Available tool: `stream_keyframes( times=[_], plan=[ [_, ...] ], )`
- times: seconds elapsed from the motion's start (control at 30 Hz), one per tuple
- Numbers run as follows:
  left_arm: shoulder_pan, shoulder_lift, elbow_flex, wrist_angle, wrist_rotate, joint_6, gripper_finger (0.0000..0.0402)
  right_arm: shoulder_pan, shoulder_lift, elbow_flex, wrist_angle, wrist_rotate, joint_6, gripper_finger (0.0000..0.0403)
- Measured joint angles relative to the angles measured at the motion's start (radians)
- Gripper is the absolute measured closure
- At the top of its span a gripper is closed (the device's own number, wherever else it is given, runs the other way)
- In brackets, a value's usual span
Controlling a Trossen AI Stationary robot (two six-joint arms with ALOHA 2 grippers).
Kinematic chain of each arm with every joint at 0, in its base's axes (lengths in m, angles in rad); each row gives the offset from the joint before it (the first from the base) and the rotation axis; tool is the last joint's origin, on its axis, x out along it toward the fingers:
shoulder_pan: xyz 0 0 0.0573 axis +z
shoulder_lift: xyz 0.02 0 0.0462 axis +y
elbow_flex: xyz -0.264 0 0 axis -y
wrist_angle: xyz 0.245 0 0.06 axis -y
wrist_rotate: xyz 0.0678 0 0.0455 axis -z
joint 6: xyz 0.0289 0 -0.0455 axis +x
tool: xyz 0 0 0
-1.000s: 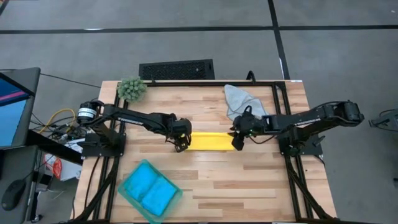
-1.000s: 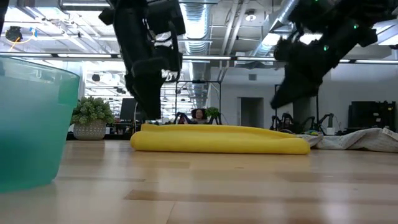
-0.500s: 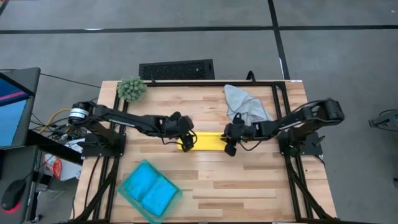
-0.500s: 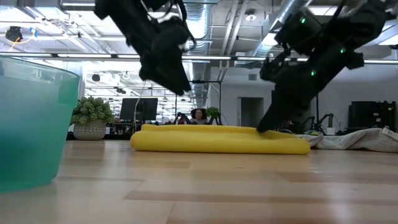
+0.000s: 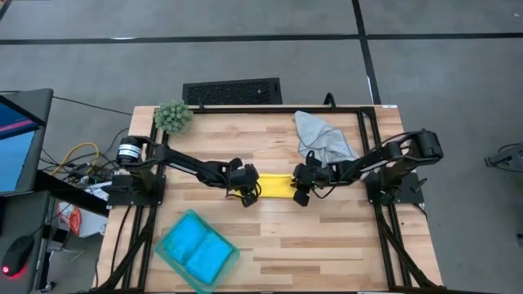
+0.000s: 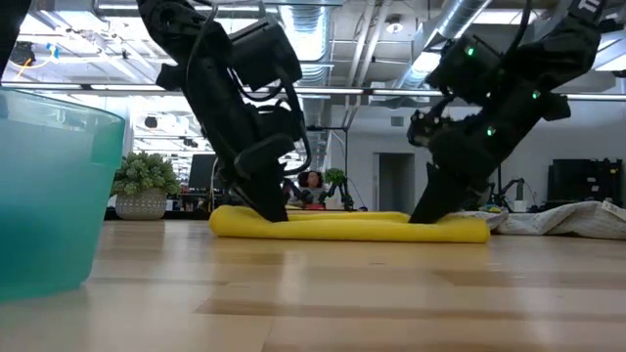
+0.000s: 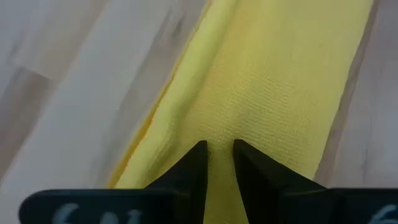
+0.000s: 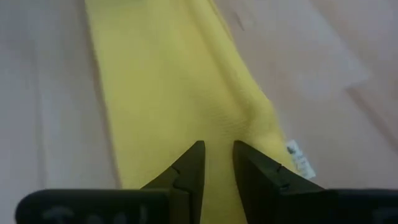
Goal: Fold microfiber towels
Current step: Fold the yellow towel
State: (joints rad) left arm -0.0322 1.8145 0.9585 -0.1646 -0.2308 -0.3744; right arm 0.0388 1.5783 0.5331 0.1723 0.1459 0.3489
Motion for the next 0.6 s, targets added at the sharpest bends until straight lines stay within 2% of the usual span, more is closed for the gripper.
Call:
stream_keyframes(
  times=[0.2, 0.33, 0.47, 0.6],
  plan=[
    [0.0, -0.006, 0.002, -0.013, 0.018, -0.025, 0.0335, 0.0, -0.123, 0.0, -0.005, 0.009, -0.008, 0.0296],
    [0.0, -0.036, 0.03, -0.011, 0.016, -0.032, 0.0335, 0.011, -0.16, 0.0, 0.104, 0.014, -0.071, 0.0296],
    [0.0, -0.06, 0.054, -0.001, 0.009, -0.036, 0.0335, 0.034, -0.082, 0.002, 0.283, 0.013, -0.176, 0.0296],
    [-0.015, -0.063, 0.058, 0.041, -0.016, -0.075, 0.0335, 0.031, 0.047, 0.001, 0.404, 0.013, -0.182, 0.0296]
  ],
)
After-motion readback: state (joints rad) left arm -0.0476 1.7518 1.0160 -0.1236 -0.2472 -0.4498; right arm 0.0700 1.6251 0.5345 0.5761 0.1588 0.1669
